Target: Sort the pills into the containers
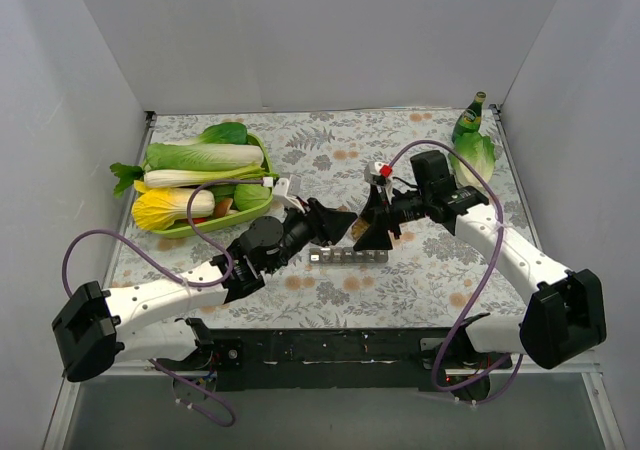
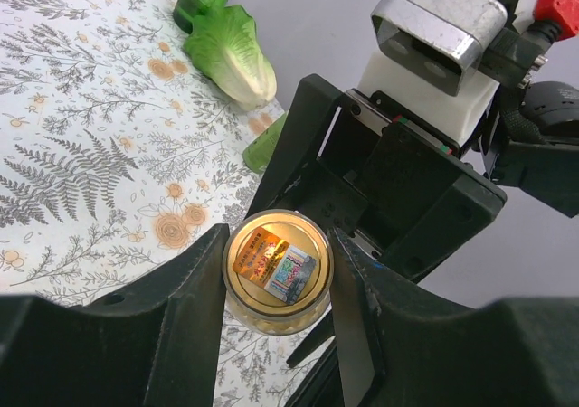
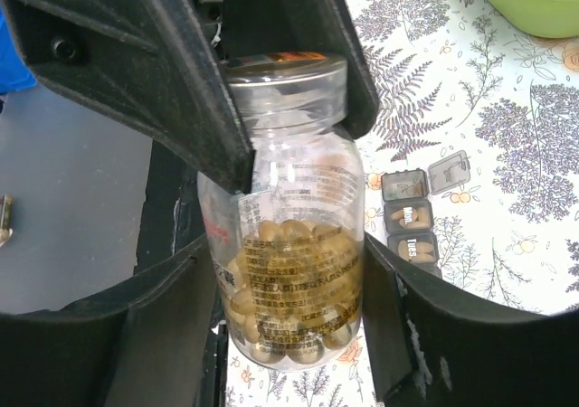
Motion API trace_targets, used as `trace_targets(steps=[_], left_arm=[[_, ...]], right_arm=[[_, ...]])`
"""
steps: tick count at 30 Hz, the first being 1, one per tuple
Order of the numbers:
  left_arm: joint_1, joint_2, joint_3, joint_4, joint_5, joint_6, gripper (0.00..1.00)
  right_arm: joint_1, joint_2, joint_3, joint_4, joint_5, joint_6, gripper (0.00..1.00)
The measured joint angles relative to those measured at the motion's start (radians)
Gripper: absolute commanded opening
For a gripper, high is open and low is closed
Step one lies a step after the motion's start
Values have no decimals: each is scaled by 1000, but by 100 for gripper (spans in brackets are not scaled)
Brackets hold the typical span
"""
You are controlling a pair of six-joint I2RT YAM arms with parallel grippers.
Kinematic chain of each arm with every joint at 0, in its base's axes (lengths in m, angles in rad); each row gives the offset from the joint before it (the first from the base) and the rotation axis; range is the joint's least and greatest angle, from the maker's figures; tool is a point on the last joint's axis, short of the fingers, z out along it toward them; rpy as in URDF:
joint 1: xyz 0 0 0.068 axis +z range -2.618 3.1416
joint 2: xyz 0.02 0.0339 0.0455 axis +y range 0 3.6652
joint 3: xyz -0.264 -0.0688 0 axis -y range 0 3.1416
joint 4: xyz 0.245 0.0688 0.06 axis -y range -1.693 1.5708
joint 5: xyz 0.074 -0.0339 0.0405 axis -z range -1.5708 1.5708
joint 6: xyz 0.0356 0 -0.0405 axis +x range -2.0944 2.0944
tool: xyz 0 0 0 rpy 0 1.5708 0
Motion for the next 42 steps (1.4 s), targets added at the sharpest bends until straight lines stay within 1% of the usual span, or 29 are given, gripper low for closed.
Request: trace_targets(steps=[3, 5, 11, 13, 14, 15, 16, 17, 19, 20, 21, 22, 23, 24, 25, 26, 30, 34, 38, 42], left_arm=[[0, -9, -16, 20, -29, -21, 0], [0, -10, -17, 26, -39, -30, 0], [0, -10, -32, 49, -59, -60, 0], [0, -10, -32, 56, -60, -66, 0], [0, -10, -32, 60, -60, -69, 0], [0, -10, -32, 65, -60, -70, 0], [1, -10, -32, 68, -60, -73, 0], [1, -10, -32, 70, -61, -78, 0], [1, -10, -32, 76, -58, -86, 0], [1, -11, -32, 77, -60, -85, 0], [1, -12, -32, 77, -60, -83, 2], [1, -13, -32, 76, -60, -80, 30], [1, -15, -32, 74, -58, -76, 47], [1, -19, -32, 69, -55, -70, 67], [2, -24, -32, 63, -51, -62, 89], [3, -33, -32, 51, -38, -47, 98], [17, -112, -29, -5, 40, 10, 98], [45, -234, -6, -108, 148, 108, 98], [69, -327, 60, -250, 268, 294, 98], [71, -360, 119, -341, 381, 480, 98]], right_arm=[[2, 5, 0, 39, 4, 53, 64], [2, 8, 0, 60, 2, 76, 67], [13, 29, 0, 99, -8, 129, 69], [19, 35, 0, 106, -15, 139, 67], [23, 37, 0, 111, -19, 148, 64], [24, 38, 0, 116, -21, 152, 58], [26, 39, 0, 119, -21, 154, 41], [27, 41, 0, 123, -26, 154, 32], [27, 42, 0, 133, -38, 158, 19], [28, 42, 2, 138, -36, 158, 16], [28, 42, 2, 140, -36, 158, 15], [28, 42, 2, 140, -36, 158, 13], [28, 42, 2, 140, -35, 157, 12], [28, 42, 2, 140, -36, 153, 12], [29, 42, 2, 140, -36, 151, 11], [31, 41, 2, 138, -34, 148, 11], [32, 38, 5, 84, -8, 87, 11], [31, 28, 43, -11, 35, -37, 11], [30, 22, 134, -122, 48, -172, 11], [29, 21, 214, -207, -16, -292, 11]])
